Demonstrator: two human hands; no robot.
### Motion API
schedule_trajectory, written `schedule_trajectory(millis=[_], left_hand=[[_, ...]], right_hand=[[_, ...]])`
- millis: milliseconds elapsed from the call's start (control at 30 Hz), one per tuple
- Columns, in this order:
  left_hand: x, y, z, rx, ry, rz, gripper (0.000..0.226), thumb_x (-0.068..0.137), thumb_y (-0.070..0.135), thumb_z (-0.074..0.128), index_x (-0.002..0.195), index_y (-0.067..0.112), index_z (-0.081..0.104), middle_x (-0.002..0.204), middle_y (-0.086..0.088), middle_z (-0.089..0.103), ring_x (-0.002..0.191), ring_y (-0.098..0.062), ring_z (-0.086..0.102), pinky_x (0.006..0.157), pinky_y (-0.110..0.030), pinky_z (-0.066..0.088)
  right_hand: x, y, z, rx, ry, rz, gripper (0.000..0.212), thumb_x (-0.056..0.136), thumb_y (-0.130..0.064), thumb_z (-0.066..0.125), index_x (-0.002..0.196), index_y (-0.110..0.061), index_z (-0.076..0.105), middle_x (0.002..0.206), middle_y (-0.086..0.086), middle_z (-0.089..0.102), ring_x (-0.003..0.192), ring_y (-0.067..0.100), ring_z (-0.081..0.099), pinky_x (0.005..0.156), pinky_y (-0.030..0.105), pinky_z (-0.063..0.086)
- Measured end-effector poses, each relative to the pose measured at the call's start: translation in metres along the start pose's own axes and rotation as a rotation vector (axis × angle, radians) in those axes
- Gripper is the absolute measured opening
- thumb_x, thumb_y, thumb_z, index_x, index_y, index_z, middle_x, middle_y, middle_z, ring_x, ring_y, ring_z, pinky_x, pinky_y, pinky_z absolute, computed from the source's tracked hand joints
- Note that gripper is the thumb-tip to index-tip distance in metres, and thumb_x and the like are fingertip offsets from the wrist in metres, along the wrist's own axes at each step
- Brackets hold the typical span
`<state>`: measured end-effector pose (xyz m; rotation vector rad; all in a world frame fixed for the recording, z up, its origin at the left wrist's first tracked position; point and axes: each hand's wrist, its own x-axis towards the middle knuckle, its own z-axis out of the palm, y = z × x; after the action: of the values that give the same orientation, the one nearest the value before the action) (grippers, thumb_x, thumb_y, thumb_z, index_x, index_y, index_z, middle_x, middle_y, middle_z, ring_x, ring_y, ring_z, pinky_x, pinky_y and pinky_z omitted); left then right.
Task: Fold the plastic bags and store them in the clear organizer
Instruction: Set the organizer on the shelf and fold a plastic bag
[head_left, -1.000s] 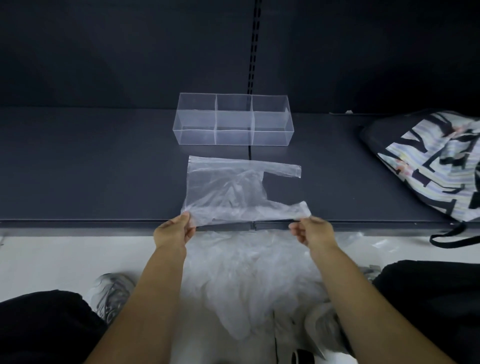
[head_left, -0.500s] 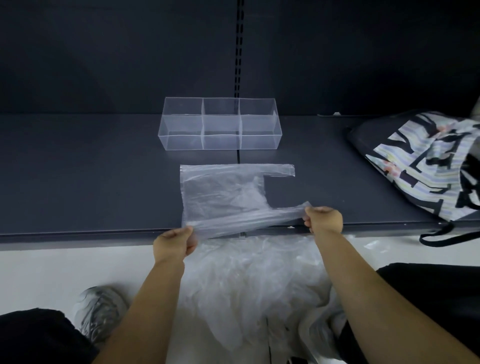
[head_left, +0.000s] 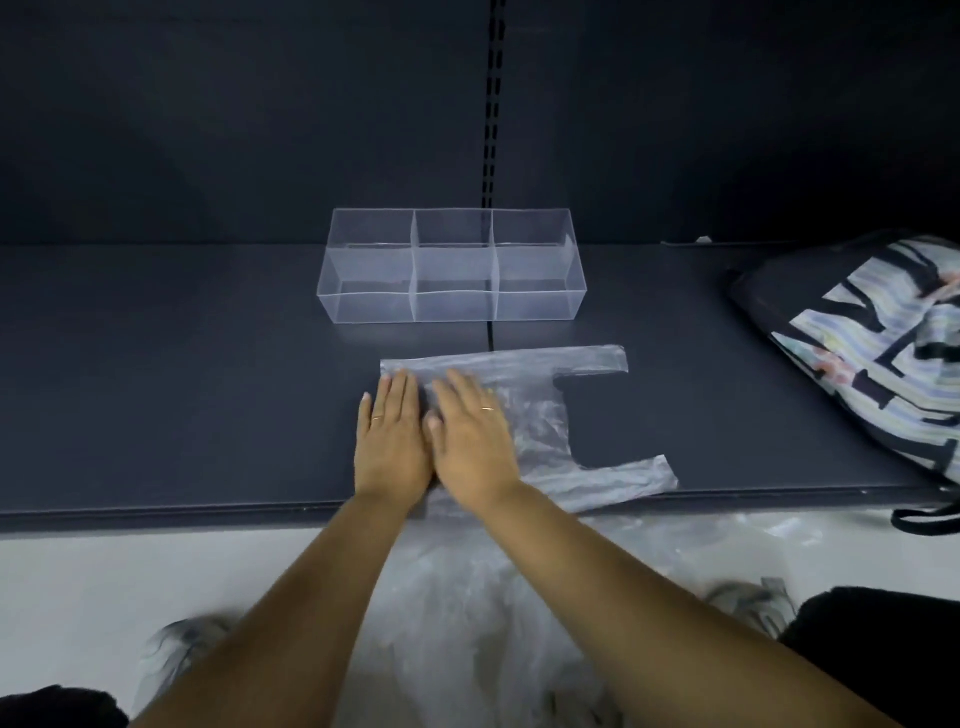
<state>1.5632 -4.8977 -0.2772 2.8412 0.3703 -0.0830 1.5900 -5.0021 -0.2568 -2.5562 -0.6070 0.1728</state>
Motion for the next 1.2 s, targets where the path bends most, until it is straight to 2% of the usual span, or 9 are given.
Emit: schedule_trajectory(millis=[100, 200, 533, 667, 733, 833, 900, 1000, 1200], left_hand=[[0.009, -0.019, 0.017, 0.201, -0.077, 0.076, 0.065, 0.095, 0.045, 0.004, 0.143, 0.014, -0.026, 0.158, -0.004, -0.021, 0.143, -0.017, -0.024, 0.117, -0.038, -0.012], [0.011, -0.026, 0.025, 0.129, -0.007, 0.092, 0.068, 0.090, 0.055, -0.010, 0.146, 0.016, -0.016, 0.156, 0.001, -0.017, 0.144, -0.013, -0.017, 0.118, -0.036, -0.012], [0.017, -0.025, 0.018, 0.170, -0.120, 0.056, 0.076, 0.089, 0.060, -0.005, 0.150, 0.014, -0.013, 0.160, -0.003, -0.015, 0.146, -0.016, -0.017, 0.117, -0.038, -0.014], [-0.015, -0.016, 0.001, 0.073, 0.055, 0.237, 0.070, 0.097, 0.053, 0.021, 0.149, 0.006, 0.027, 0.156, -0.011, 0.025, 0.145, -0.024, 0.020, 0.120, -0.040, 0.004], [-0.051, -0.006, 0.004, 0.001, 0.127, 0.432, 0.066, 0.094, 0.051, 0.034, 0.134, 0.002, 0.052, 0.140, -0.016, 0.050, 0.132, -0.029, 0.045, 0.114, -0.041, 0.021], [-0.094, 0.004, 0.015, 0.038, 0.065, 0.570, 0.061, 0.083, 0.046, 0.063, 0.125, 0.001, 0.061, 0.131, -0.014, 0.059, 0.121, -0.029, 0.056, 0.104, -0.045, 0.042], [-0.102, 0.008, 0.016, 0.041, 0.049, 0.486, 0.066, 0.065, 0.029, 0.086, 0.121, 0.002, 0.064, 0.127, -0.012, 0.062, 0.117, -0.027, 0.060, 0.094, -0.051, 0.049], [-0.099, 0.014, 0.009, -0.038, 0.162, 0.423, 0.054, 0.055, 0.007, 0.089, 0.106, 0.004, 0.073, 0.112, -0.009, 0.070, 0.101, -0.024, 0.069, 0.086, -0.046, 0.054], [-0.080, -0.001, -0.026, -0.326, -0.028, 0.119, 0.014, 0.092, 0.015, 0.061, 0.095, 0.013, 0.075, 0.097, -0.004, 0.074, 0.086, -0.023, 0.068, 0.074, -0.029, 0.052]], right_hand=[[0.024, 0.008, 0.020, -0.131, -0.157, 0.017, 0.057, 0.102, -0.045, 0.024, 0.153, -0.023, 0.011, 0.162, 0.001, 0.001, 0.148, 0.016, -0.007, 0.118, 0.037, -0.012], [0.031, 0.058, 0.013, -0.313, -0.175, 0.055, 0.066, 0.098, -0.057, 0.014, 0.153, -0.025, -0.001, 0.161, 0.001, -0.010, 0.147, 0.018, -0.016, 0.118, 0.042, -0.013], [0.003, 0.191, -0.068, -0.434, 0.041, 0.493, 0.065, 0.099, -0.049, 0.023, 0.153, -0.016, 0.012, 0.161, 0.010, 0.005, 0.148, 0.027, 0.003, 0.119, 0.047, 0.000], [-0.031, 0.143, -0.065, -0.249, 0.194, 0.121, 0.058, 0.093, -0.040, 0.053, 0.139, -0.005, 0.045, 0.148, 0.019, 0.037, 0.135, 0.036, 0.035, 0.112, 0.047, 0.026], [-0.062, 0.107, -0.048, -0.168, 0.083, -0.127, 0.061, 0.085, -0.049, 0.059, 0.131, -0.009, 0.054, 0.139, 0.014, 0.049, 0.125, 0.032, 0.048, 0.103, 0.044, 0.038], [-0.095, 0.073, -0.022, -0.257, -0.118, -0.281, 0.067, 0.071, -0.049, 0.072, 0.127, -0.015, 0.057, 0.133, 0.007, 0.054, 0.118, 0.027, 0.055, 0.098, 0.042, 0.045], [-0.097, 0.066, -0.018, -0.294, -0.060, -0.250, 0.057, 0.065, -0.031, 0.080, 0.118, -0.017, 0.064, 0.124, 0.003, 0.061, 0.110, 0.024, 0.060, 0.094, 0.037, 0.048], [-0.094, 0.063, -0.024, -0.237, 0.081, -0.203, 0.025, 0.068, -0.017, 0.079, 0.092, -0.019, 0.072, 0.100, -0.002, 0.068, 0.088, 0.022, 0.065, 0.082, 0.032, 0.047], [-0.075, 0.073, -0.065, -0.042, -0.083, 0.008, 0.005, 0.085, -0.015, 0.064, 0.083, -0.015, 0.069, 0.081, 0.000, 0.072, 0.079, 0.022, 0.066, 0.082, 0.029, 0.044]])
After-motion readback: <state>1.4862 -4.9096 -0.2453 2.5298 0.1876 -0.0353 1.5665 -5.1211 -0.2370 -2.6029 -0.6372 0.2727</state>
